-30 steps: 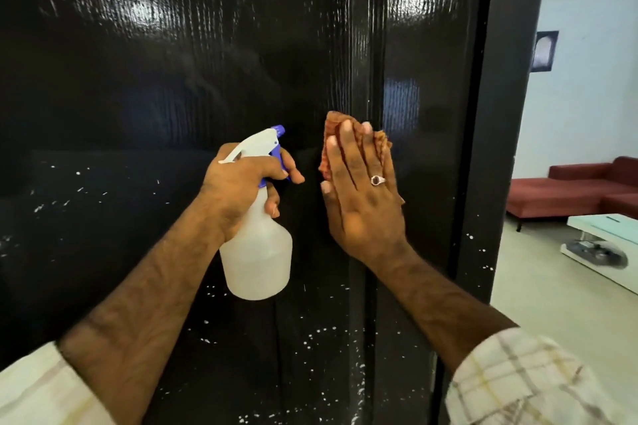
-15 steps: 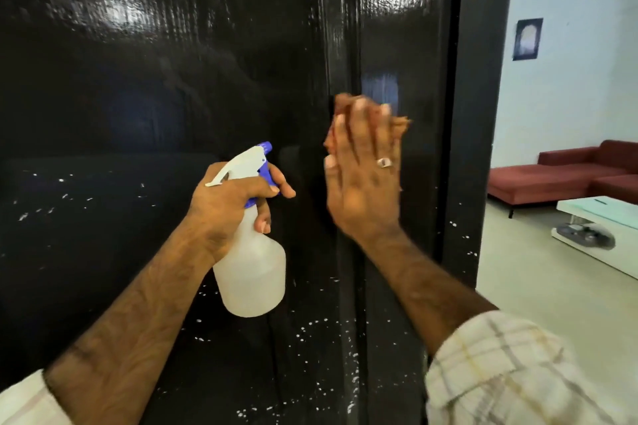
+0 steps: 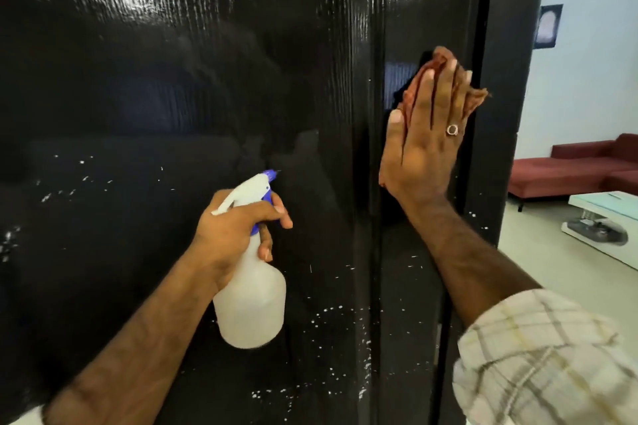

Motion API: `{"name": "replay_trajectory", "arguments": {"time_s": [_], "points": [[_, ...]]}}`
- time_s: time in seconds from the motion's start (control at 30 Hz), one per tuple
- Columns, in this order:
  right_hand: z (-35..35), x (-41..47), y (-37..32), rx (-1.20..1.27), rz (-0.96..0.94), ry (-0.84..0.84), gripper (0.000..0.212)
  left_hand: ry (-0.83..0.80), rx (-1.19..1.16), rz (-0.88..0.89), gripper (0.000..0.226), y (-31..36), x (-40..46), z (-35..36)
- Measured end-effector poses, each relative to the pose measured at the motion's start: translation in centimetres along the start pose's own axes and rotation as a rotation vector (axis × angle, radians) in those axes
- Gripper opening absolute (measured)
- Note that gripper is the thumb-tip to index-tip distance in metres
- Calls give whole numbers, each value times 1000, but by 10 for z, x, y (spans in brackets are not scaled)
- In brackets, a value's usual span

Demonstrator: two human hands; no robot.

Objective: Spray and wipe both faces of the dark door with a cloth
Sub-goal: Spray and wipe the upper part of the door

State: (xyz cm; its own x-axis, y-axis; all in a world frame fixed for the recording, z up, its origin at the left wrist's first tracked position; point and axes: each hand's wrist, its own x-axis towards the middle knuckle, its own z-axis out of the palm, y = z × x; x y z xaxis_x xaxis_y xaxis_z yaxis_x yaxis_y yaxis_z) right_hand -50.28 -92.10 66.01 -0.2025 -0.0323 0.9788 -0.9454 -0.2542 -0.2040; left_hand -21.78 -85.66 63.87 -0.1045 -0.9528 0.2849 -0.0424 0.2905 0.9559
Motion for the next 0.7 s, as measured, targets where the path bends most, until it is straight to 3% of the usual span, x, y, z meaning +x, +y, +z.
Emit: {"name": "replay_trajectory", "arguments": {"time_s": [0.07, 0.23, 0.3, 0.37, 0.53, 0.7], "points": [[3, -5, -9, 6, -78, -62, 64, 5, -5, -58, 18, -15, -9, 0], [-23, -113, 17, 21, -547, -369, 68, -39, -58, -41, 18, -25, -27, -11], [-34, -128, 41, -28, -715, -396, 69, -41, -57, -14, 12, -22, -33, -21], [-35, -109, 47, -29, -695, -346, 68, -7, -51, -8, 11, -20, -37, -30], [-6, -38, -30, 0, -302, -181, 65, 52, -59, -28, 10, -21, -32, -40], [14, -52, -85, 103, -425, -255, 65, 86, -70, -38, 33, -25, -24, -43]]}}
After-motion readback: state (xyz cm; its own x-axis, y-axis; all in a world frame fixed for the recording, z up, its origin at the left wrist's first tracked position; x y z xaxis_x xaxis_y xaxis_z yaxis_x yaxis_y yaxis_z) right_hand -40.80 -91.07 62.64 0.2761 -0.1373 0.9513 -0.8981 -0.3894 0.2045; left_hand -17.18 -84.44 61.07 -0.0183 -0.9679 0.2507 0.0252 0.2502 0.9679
